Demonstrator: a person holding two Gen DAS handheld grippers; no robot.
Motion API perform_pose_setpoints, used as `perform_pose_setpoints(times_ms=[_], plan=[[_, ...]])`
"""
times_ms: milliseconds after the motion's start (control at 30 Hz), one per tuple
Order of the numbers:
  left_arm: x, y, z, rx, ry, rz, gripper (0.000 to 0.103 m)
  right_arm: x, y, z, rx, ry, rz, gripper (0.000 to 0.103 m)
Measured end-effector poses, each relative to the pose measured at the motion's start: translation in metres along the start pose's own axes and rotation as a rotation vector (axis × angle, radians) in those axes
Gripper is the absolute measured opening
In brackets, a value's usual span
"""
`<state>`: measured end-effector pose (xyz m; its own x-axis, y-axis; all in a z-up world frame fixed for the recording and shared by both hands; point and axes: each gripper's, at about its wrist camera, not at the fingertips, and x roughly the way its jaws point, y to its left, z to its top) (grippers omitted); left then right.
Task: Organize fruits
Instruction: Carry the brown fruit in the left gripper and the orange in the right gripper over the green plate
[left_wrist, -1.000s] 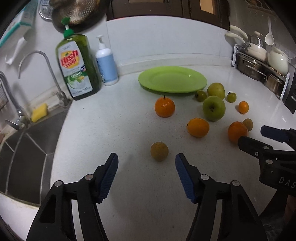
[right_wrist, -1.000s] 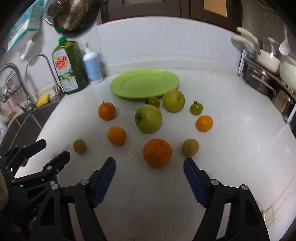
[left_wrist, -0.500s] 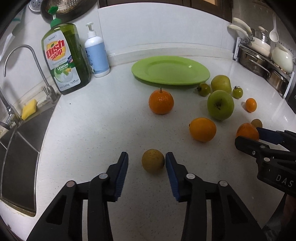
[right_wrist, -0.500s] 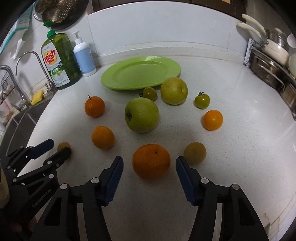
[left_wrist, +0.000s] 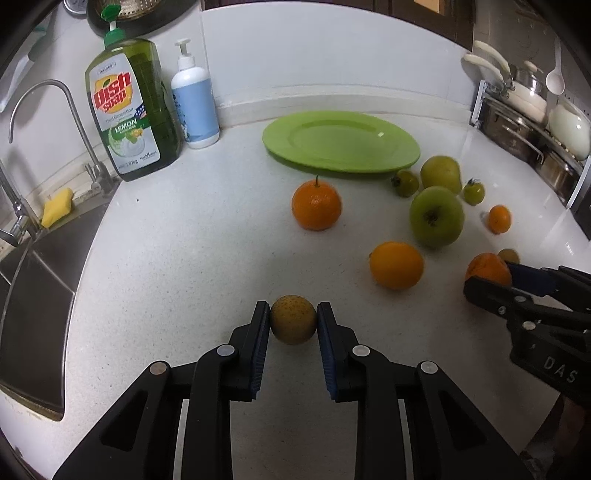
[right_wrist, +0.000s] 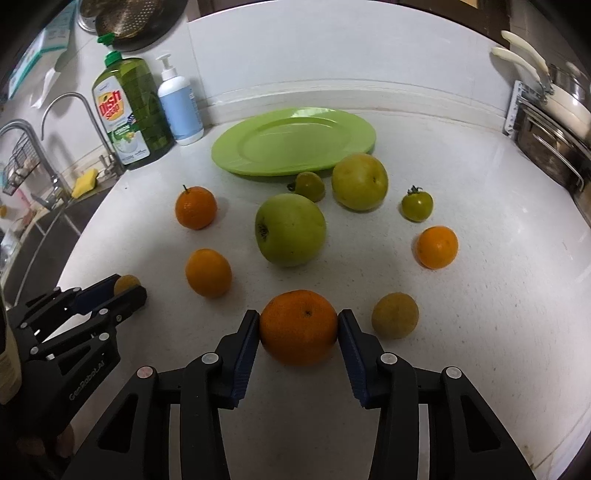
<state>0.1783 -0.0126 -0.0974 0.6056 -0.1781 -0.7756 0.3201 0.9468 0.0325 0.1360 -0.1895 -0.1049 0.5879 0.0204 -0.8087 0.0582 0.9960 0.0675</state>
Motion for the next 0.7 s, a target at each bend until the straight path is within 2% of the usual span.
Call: perform_pose_setpoints(times_ms=[433,700], plan=[[-0.04,-0.014,0.037,-0.033,-0.101,-0.022,0.026,-0.037,-0.002,0.024,-0.097,-0.093,0.054,0.044],[-0.048,-0.023,0.07,-0.022,-0.154,-0.029,0.026,-0.047,-0.013,0.06,-0.116,-0.151,0.086,0.044]])
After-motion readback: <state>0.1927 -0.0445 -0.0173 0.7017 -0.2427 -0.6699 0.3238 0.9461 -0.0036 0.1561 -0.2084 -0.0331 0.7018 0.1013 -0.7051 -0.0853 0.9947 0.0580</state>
